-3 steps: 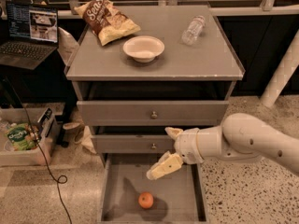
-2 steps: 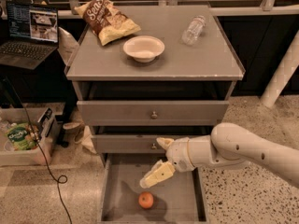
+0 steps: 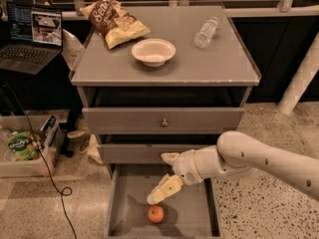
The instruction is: Pick orange from bottom drawer and place on counter
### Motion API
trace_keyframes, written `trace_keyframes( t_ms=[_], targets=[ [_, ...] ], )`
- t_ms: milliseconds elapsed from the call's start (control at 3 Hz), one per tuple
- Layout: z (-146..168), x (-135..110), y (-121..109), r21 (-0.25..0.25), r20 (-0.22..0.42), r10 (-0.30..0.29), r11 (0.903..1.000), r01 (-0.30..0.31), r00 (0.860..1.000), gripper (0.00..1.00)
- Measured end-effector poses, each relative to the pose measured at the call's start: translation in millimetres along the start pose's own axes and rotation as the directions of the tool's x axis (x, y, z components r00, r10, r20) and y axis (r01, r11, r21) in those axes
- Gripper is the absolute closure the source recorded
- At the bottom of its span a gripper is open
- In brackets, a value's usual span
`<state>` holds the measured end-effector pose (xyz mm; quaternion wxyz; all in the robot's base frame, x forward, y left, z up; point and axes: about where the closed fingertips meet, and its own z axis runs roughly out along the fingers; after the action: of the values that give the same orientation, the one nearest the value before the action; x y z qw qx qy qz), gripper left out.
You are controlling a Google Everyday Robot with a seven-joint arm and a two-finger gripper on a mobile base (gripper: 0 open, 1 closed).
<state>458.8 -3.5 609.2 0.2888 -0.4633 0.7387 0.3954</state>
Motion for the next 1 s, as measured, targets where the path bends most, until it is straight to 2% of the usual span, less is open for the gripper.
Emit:
trace_keyframes(
  t_ms=[333,667,1000],
  targets=[
    [17.5,15.7,1.2,0.011,-0.010,0.001,0.9999,-0.001,1.000,0.00],
    [41.0,61.2,7.5,0.064,0.011,0.043,0.9970,-0.043,0.999,0.00],
    [57.4,101.5,-9.3,0.167,0.037,0.034,0.9851,-0.040,0.999,0.00]
  ],
)
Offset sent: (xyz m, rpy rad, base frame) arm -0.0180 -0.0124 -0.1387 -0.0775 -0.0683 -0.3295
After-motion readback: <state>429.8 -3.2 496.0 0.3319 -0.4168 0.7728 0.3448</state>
